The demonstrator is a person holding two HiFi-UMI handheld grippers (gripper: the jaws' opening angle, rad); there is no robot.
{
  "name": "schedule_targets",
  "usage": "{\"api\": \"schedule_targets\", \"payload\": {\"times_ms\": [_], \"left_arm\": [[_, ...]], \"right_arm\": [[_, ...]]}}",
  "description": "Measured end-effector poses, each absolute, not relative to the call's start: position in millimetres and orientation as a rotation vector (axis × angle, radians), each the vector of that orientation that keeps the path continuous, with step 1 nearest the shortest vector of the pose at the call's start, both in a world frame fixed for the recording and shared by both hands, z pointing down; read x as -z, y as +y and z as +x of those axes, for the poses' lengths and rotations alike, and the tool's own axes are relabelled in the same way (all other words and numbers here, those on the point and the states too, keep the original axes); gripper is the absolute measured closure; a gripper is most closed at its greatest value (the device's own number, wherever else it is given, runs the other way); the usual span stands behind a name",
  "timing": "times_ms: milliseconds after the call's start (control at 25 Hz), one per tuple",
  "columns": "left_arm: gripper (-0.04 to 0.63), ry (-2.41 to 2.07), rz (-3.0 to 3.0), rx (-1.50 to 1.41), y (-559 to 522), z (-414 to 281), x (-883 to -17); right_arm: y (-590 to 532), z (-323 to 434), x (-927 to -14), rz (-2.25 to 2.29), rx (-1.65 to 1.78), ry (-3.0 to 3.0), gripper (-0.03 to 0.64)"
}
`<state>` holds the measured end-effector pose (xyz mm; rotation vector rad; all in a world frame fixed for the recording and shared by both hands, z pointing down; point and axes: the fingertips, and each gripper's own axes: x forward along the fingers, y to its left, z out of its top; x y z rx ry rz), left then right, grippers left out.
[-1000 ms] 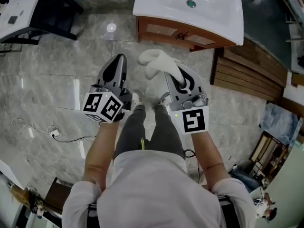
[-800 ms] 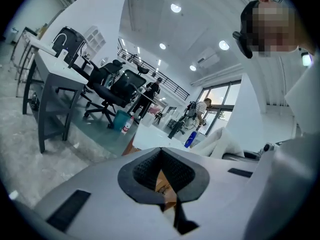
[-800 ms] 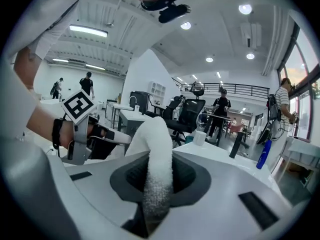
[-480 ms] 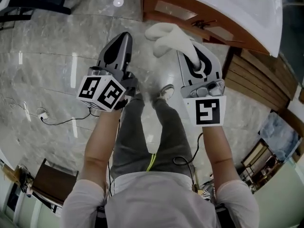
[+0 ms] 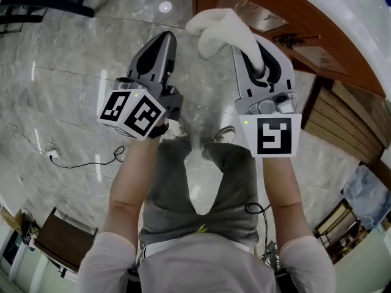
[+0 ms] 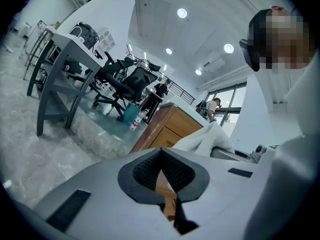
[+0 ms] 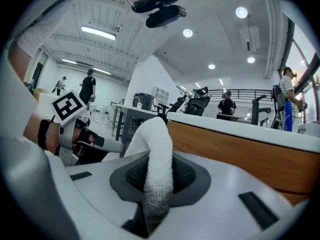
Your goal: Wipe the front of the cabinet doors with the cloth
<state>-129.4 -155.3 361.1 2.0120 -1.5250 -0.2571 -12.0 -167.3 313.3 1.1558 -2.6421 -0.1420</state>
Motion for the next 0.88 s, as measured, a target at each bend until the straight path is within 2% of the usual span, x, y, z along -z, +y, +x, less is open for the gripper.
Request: {"api": "schedule_targets", "payload": {"times_ms": [880], "left_arm": [[0.578, -1.597, 2.115, 0.344, -206, -137, -493]], "right_arm": [[-232, -39, -426, 1.142, 0.354, -2.794, 0.535]]}}
